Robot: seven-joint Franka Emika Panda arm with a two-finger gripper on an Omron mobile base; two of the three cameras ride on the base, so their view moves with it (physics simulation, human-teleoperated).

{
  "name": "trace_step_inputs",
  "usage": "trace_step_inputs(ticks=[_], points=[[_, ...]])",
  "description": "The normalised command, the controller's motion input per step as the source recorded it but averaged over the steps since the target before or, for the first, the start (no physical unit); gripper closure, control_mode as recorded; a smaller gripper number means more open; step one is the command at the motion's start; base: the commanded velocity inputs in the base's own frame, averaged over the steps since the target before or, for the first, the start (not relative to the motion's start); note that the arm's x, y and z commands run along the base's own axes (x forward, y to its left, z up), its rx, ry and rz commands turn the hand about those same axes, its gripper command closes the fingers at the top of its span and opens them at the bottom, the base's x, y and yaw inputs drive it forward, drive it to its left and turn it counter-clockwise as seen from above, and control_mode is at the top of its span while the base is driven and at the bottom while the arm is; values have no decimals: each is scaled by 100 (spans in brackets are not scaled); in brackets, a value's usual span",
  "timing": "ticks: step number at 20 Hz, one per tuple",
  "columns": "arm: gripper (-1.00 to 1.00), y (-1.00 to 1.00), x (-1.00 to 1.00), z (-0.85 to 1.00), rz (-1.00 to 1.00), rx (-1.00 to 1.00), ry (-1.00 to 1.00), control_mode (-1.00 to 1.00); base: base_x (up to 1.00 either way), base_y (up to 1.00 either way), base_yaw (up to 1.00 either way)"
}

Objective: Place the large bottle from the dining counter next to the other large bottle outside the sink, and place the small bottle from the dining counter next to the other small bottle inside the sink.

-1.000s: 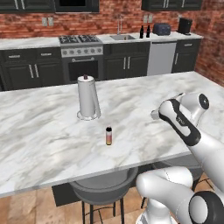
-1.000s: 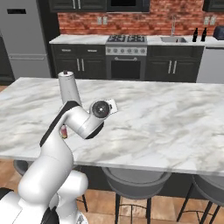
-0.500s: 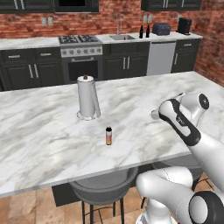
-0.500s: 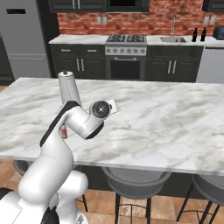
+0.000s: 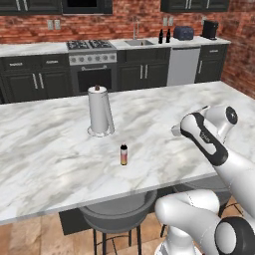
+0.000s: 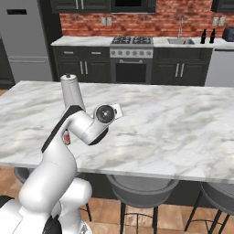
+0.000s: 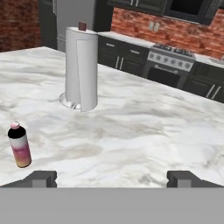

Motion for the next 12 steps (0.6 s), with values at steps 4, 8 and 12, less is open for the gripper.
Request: trace_step_inputs(ticks=[4, 8, 12], points=[[-100, 5, 9, 0, 0, 0, 5, -100, 0, 0, 0], [-100, 17, 5, 0, -2, -1, 11, -100, 0, 0, 0], [-100, 22, 0, 0, -4, -4, 10, -100, 0, 0, 0]])
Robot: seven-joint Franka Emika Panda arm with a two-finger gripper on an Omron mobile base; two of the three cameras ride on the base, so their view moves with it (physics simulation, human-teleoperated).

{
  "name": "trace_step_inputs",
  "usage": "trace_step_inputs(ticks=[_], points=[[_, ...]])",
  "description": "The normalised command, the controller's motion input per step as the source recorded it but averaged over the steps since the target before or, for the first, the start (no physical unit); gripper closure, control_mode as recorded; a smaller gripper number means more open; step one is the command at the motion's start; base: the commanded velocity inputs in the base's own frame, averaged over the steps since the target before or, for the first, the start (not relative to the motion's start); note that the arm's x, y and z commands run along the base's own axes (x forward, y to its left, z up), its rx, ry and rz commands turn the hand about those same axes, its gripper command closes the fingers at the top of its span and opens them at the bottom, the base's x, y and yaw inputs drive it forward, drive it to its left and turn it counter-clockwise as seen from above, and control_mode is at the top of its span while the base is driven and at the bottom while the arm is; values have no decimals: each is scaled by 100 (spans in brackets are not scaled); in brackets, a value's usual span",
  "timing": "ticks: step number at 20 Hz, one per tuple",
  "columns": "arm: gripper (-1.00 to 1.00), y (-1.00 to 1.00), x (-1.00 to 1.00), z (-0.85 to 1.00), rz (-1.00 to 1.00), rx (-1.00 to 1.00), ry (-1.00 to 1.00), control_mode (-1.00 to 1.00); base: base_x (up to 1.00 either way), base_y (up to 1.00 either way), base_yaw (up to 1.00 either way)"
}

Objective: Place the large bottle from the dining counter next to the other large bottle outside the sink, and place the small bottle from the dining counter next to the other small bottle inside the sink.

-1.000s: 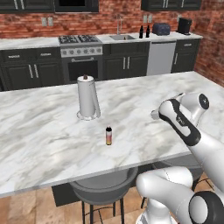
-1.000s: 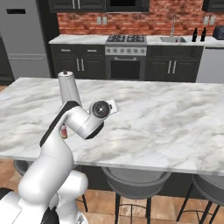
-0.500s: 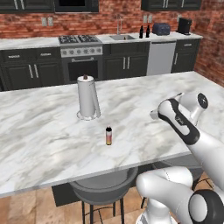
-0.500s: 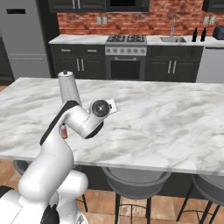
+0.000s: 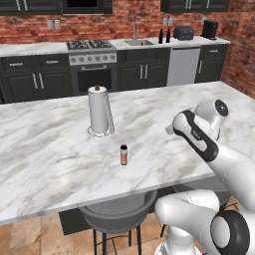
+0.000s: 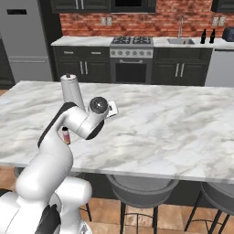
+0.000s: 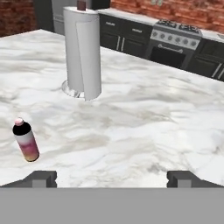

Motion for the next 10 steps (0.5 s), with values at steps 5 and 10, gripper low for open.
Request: trace_step_inputs(ticks=[5, 10], points=[[-100, 21, 0, 0, -7, -3, 9, -100, 0, 0, 0], [-100, 20, 0, 0, -13, -2, 11, -100, 0, 0, 0]])
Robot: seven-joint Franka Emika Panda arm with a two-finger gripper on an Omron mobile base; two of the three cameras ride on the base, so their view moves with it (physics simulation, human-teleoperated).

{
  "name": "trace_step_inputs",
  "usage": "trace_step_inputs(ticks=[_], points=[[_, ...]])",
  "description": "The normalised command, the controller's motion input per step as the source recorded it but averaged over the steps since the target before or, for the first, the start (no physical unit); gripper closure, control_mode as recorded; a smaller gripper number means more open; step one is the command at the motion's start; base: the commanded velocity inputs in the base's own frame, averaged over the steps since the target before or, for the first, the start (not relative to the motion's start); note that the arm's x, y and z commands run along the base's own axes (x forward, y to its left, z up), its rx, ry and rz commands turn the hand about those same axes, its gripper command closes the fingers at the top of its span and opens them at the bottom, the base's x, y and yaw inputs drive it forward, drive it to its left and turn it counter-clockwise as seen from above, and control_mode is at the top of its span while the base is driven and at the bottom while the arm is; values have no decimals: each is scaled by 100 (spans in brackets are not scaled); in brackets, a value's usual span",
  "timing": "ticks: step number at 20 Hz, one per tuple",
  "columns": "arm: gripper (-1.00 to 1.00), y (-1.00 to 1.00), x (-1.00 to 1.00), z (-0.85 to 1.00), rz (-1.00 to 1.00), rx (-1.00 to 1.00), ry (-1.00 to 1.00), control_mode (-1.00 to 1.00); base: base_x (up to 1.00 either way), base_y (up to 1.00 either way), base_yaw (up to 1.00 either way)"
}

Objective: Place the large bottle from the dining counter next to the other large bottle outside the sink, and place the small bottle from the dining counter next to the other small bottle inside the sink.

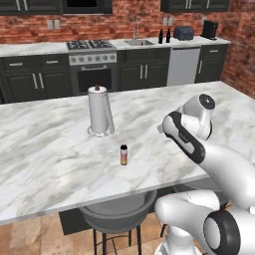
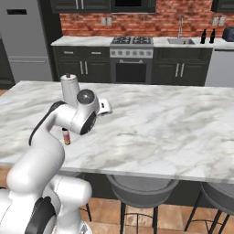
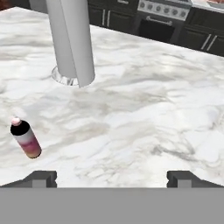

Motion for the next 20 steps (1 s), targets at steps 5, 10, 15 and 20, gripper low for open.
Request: trace_step_inputs(ticks=[5, 10, 15, 20], points=[[-100, 17, 0, 0, -11, -2, 11, -100, 0, 0, 0], [-100, 6, 4, 0, -4, 0, 12, -100, 0, 0, 0], [-100, 5, 4, 0, 0, -1, 15, -100, 0, 0, 0], [-100, 7, 0, 0, 9, -2, 14, -100, 0, 0, 0]])
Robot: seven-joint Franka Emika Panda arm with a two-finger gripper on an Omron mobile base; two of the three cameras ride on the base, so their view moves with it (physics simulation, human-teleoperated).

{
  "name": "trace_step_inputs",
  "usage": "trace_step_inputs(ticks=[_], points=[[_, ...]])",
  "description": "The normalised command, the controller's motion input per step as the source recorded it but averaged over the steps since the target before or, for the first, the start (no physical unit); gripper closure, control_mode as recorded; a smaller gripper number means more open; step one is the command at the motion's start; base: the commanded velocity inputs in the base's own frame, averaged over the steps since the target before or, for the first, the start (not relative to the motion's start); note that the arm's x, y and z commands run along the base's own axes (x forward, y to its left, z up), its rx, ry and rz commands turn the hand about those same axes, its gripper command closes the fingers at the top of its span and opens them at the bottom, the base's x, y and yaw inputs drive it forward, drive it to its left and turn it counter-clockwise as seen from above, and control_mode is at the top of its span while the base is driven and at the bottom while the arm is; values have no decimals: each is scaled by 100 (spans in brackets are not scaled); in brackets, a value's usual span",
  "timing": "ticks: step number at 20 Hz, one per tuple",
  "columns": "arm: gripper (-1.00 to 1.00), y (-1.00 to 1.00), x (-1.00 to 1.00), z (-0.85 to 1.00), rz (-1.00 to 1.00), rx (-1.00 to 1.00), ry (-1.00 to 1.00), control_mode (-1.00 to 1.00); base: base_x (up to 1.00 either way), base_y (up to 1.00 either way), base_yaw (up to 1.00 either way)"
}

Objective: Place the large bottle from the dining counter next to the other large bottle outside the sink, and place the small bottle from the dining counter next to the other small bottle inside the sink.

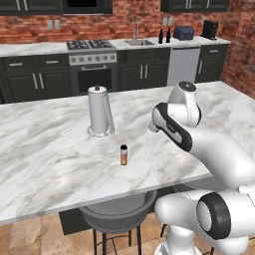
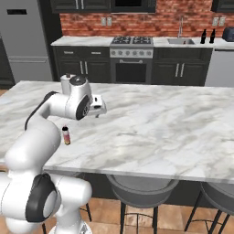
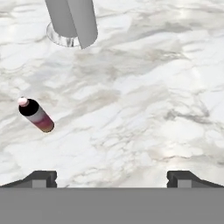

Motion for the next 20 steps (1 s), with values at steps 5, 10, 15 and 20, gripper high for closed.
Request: trace_step_inputs(ticks=[5, 10, 15, 20], points=[[-100, 6, 0, 0, 17, 0, 5, -100, 0, 0, 0], [-100, 12, 0, 0, 16, 0, 1, -100, 0, 0, 0], [-100, 9, -1, -9, 6, -2, 0, -100, 0, 0, 0], [-100, 0, 0, -8, 3, -2, 3, -100, 0, 0, 0]])
